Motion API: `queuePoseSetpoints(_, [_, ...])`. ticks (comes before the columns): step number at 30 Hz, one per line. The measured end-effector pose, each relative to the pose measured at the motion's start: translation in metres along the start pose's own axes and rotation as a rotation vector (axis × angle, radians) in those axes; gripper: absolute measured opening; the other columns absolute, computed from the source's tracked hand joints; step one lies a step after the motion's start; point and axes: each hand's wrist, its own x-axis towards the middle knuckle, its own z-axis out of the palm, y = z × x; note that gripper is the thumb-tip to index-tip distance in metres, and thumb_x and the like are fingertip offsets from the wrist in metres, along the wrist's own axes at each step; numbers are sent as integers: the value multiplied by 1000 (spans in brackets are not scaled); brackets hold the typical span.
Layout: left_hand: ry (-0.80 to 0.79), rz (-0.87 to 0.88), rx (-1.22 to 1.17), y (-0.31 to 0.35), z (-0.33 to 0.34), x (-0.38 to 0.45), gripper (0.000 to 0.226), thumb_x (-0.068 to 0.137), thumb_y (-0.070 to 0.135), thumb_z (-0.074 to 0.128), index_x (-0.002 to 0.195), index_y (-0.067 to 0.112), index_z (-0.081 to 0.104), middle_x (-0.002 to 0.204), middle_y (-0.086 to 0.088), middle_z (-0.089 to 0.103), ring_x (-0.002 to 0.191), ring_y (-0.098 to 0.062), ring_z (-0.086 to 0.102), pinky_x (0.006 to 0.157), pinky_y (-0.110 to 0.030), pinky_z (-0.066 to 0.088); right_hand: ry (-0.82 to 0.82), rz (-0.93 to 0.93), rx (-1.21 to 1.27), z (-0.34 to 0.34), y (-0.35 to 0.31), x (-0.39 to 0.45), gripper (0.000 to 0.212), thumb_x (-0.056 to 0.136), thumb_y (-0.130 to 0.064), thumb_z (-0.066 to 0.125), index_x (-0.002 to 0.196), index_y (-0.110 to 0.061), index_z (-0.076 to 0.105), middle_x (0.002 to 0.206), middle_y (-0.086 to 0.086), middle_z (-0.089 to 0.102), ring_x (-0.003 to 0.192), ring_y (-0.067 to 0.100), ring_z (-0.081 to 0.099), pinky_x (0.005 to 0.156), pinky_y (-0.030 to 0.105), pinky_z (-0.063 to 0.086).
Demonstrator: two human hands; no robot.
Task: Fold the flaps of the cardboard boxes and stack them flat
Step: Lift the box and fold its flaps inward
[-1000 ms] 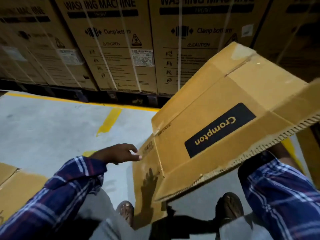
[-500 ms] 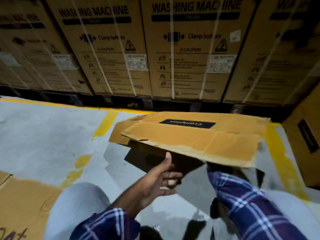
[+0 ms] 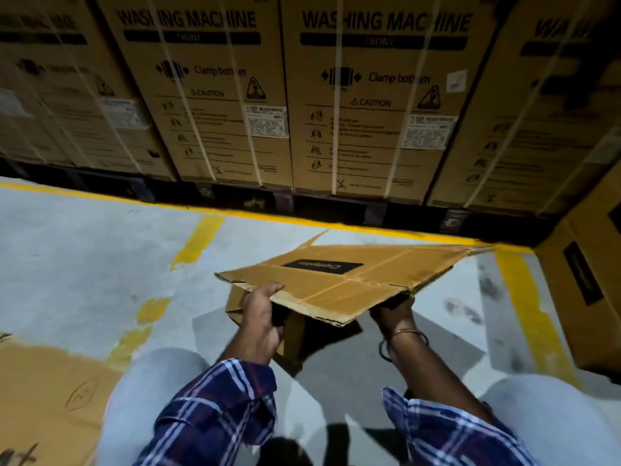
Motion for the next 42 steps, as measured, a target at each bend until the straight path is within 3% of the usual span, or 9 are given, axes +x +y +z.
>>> queuePoseSetpoints(6, [25,63,-78,17,4,2,13,97,3,55,106,6,64,76,-12,76,64,-27,75,52,-34,60,27,-114,-486,-45,-51,-21,156,39,-54,98,160,-20,5,158,7,17,148,20,15,121,42,21])
queuePoseSetpoints(9, [45,66,-99,18,5,5,10,95,3,59,101,9,64,82,-12,77,69,-27,76,60,-37,63,20,-124,-401,-56,-60,-25,134,30,-75,85,142,-23,34,144,5,33,134,21,35,107,33,35])
queuePoseSetpoints(13, [137,95,-88,13,-7,27,49,68,18,76,117,12,68,131,-15,66,127,-40,59,107,-61,45,77,-61,-612,-60,-57,-26,92,28,-89,77,94,-28,59,104,3,62,96,20,61,72,31,47])
queuePoseSetpoints(18, [151,31,-18,5,-15,42,55,77,17,78,129,12,62,129,-16,68,120,-35,64,103,-51,51,32,-169,-925,-64,-65,-28,48,75,-65,77,56,-26,57,48,-3,48,54,20,53,52,31,32])
queuePoseSetpoints(21, [53,-18,128,-7,-7,27,32,90,5,71,121,6,63,121,-15,67,100,-21,66,88,-27,51,77,-200,-1055,-57,-52,-30,58,91,-52,66,50,-18,44,46,0,36,51,27,46,51,31,29])
queuePoseSetpoints(27, [30,-130,391,-49,-13,23,43,89,12,79,125,-2,60,116,-18,65,95,-29,69,62,-32,60,179,22,-905,-46,-31,-28,59,95,-37,66,47,-10,47,44,-1,40,54,29,49,53,31,32])
queuePoseSetpoints(34, [125,-276,676,-89,-29,-4,86,89,50,75,154,14,32,151,-20,45,135,-40,46,105,-59,44,325,251,-230,-37,-18,-17,36,89,-20,75,59,-15,56,54,-1,47,61,23,48,65,31,40])
queuePoseSetpoints(39, [-5,-552,349,-99,-38,-18,94,82,71,70,156,26,32,152,-24,40,120,-49,57,88,-67,55,310,313,-35,-24,-8,-15,23,77,-28,81,75,-9,68,70,6,62,71,25,57,73,40,48])
queuePoseSetpoints(42, [95,-417,-36,-112,-36,-7,70,87,30,83,135,-4,44,136,-27,57,106,-49,67,80,-61,61,252,295,-47,-16,-11,-19,19,86,-22,78,78,-8,69,69,5,61,70,23,57,71,35,47])
